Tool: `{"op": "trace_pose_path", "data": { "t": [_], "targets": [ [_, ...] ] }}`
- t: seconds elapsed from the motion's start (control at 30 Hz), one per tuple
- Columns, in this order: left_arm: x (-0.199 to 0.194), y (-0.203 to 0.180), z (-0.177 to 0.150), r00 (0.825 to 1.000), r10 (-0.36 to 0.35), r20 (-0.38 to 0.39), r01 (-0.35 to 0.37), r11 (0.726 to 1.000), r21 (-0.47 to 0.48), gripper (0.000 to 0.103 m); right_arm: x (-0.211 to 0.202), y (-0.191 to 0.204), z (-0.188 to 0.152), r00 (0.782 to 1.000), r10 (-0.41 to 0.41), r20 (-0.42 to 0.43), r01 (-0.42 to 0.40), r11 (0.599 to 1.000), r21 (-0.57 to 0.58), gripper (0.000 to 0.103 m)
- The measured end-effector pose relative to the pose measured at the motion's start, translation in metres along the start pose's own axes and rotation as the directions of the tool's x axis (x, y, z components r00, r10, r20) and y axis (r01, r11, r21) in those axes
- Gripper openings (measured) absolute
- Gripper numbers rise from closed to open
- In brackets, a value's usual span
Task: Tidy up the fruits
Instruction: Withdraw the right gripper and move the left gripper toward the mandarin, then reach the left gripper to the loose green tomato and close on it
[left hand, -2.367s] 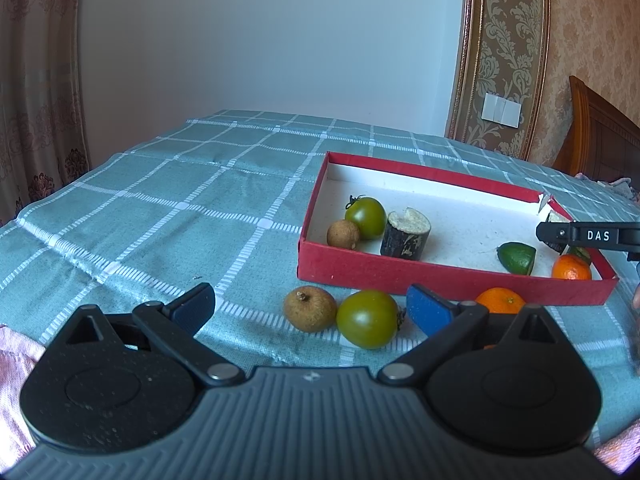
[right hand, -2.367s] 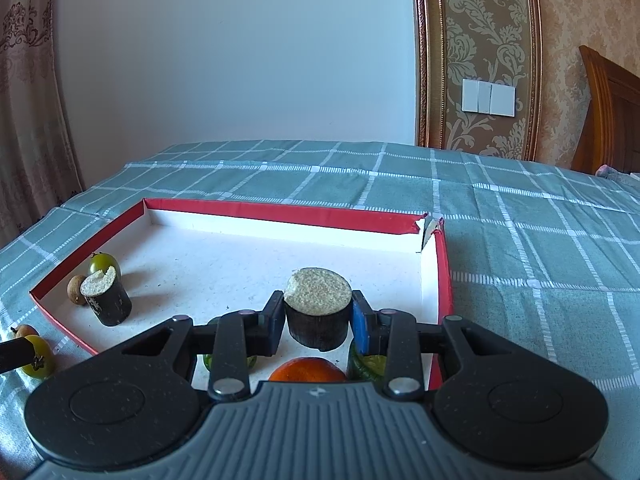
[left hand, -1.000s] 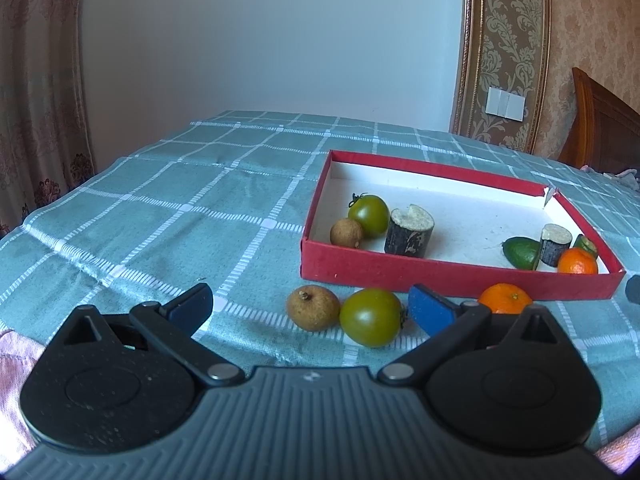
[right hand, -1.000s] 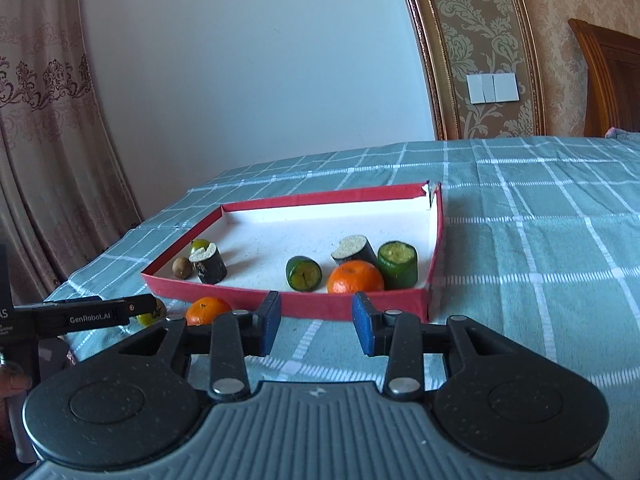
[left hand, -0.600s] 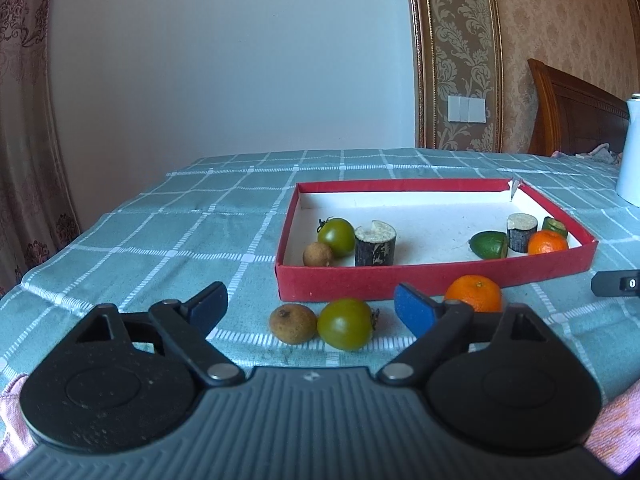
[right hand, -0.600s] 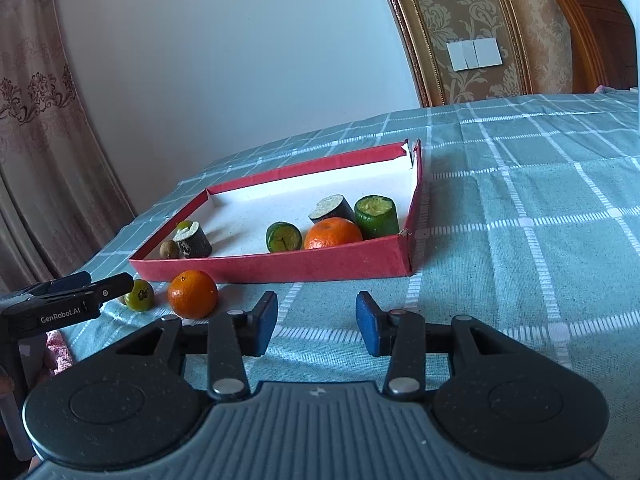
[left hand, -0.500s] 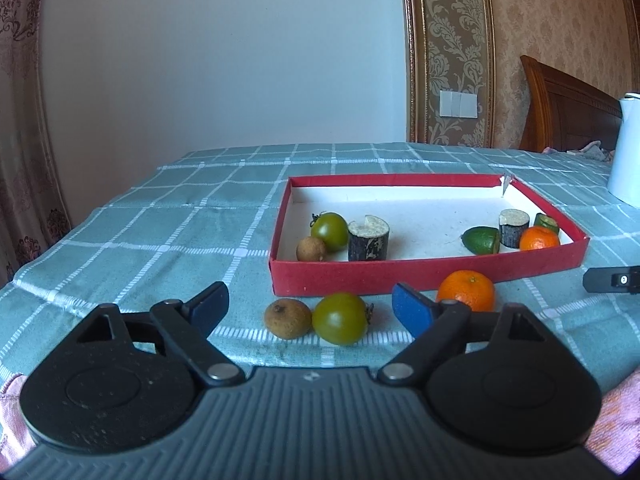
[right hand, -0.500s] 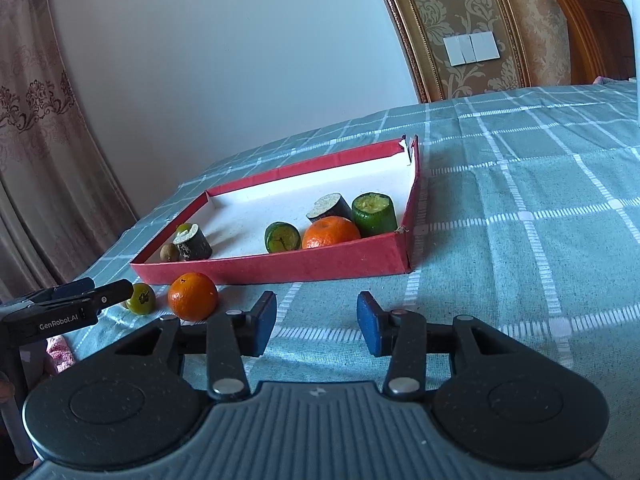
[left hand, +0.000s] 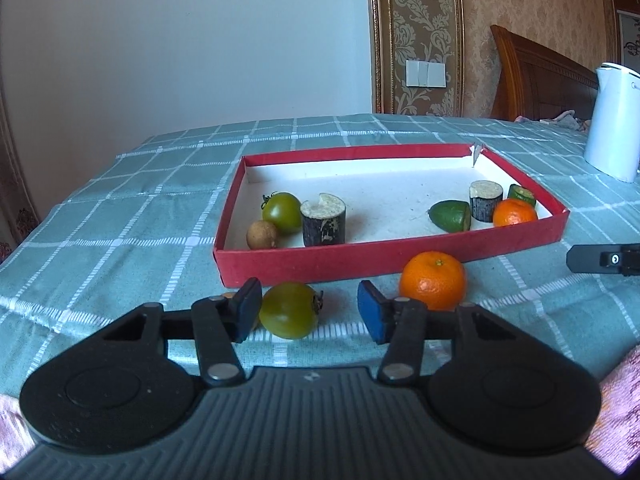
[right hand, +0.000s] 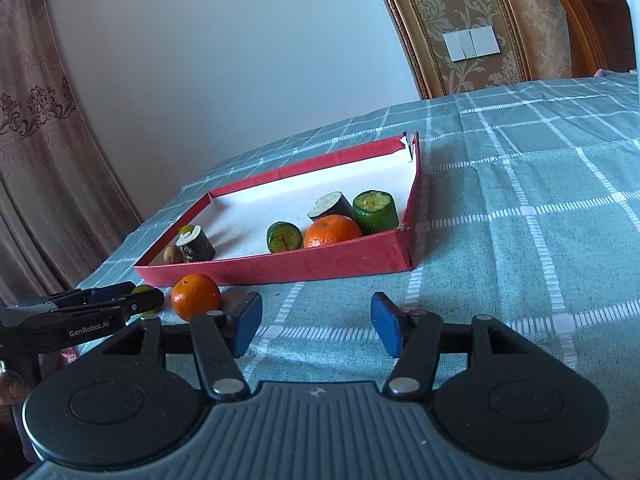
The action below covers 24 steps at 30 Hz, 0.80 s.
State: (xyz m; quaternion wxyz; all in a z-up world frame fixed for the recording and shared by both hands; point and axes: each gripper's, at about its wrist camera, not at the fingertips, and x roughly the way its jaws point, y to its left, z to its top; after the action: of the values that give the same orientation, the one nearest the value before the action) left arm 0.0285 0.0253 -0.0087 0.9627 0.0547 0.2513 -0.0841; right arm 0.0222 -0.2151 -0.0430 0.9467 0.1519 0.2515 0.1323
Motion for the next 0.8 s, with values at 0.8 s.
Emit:
{"op": "trace_pose_path", "data": {
  "t": [0.8],
  "targets": [
    [0.000, -0.008, -0.001, 0.998, 0.052, -0.043, -0.052, 0.999, -0.011, 0.050, -0.001, -0.002, 0.001, 1.000, 0.013, -0.002, -0.013, 1.000, 0.020, 0.062]
  ]
}}
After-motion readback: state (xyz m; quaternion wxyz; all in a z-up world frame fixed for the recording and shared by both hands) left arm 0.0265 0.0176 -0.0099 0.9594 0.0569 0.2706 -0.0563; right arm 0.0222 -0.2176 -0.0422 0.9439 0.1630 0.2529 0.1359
